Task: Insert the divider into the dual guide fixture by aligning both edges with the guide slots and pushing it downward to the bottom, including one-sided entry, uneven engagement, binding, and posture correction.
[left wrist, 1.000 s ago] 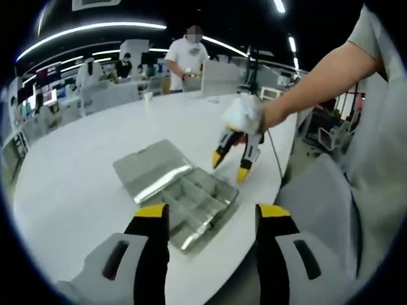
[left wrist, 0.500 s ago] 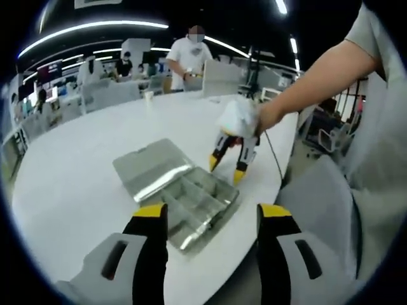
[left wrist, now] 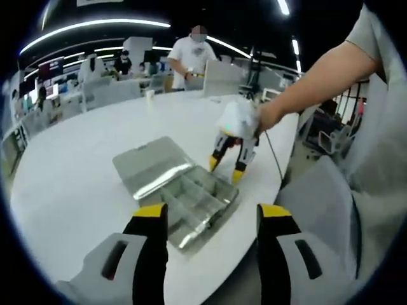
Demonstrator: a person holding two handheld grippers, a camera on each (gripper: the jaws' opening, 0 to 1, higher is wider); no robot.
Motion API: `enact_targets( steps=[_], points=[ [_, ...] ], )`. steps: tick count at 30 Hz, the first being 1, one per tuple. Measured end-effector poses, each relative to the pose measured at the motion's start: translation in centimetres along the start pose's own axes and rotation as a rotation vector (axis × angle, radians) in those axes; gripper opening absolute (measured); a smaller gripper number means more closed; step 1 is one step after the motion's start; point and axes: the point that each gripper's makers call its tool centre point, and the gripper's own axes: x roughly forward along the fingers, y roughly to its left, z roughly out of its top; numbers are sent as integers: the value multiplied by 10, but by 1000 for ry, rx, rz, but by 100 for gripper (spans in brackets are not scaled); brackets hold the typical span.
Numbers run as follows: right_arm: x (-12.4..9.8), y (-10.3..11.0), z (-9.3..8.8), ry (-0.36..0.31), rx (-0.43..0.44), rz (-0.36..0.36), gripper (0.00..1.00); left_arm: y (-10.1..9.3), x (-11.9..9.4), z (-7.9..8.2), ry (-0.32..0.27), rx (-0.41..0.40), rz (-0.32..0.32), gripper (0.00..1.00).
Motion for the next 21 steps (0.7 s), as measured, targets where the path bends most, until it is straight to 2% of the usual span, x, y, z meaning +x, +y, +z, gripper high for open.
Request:
enact_targets(
  steps=[6,21],
  points=[
    [0,-1,1,4,-17,7,29,1,0,-1,0,-2,2,55],
    [0,0,0,13,-22,10,28,-2,-2,-4,7,-9,2,54]
  ],
)
